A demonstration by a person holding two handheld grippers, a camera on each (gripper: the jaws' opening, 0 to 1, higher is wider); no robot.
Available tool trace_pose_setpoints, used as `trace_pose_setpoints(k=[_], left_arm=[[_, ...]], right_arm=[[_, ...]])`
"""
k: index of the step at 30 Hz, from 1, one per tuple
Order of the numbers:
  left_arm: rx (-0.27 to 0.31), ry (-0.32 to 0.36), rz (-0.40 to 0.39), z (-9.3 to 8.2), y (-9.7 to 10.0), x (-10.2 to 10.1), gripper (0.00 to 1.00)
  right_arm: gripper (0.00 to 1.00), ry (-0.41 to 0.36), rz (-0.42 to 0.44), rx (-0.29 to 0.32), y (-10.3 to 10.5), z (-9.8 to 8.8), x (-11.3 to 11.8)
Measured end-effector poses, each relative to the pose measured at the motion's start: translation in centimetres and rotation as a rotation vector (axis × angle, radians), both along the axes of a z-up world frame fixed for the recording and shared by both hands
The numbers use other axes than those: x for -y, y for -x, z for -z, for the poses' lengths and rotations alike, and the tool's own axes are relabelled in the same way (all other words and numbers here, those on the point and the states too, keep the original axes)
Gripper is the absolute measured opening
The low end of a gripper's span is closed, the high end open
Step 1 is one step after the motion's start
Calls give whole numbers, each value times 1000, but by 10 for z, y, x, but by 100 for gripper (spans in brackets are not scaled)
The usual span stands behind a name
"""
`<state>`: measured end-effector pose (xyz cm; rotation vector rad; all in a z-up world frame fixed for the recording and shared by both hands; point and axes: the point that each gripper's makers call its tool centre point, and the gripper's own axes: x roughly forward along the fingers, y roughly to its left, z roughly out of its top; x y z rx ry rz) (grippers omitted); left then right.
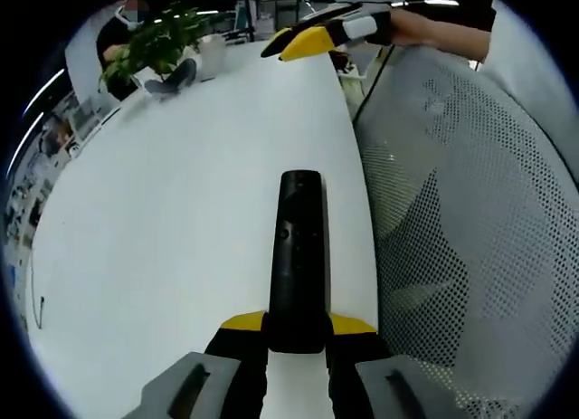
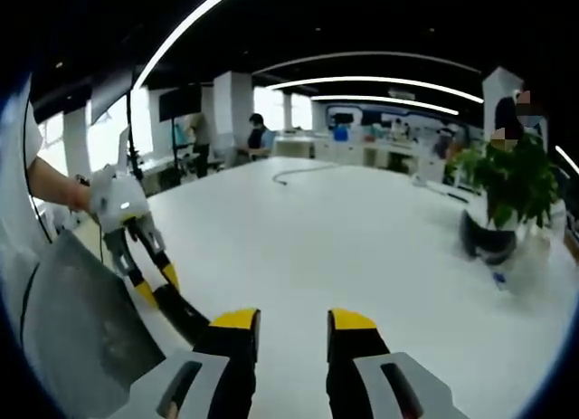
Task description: Press the specified remote control buttons in sequence, fully releasing each button before pressing the next.
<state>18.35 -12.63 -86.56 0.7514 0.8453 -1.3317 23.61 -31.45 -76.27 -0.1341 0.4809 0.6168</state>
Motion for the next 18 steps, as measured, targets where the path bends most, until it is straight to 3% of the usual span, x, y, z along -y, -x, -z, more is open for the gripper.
trace_pose_setpoints(k=[10,18], left_arm=[[16,20,54,0,4,1,23],[11,24,44,-1,10,3,23]], right_arm=[[26,4,-12,-1,0,1,-2],[26,8,-17,-4,1,1,-3]])
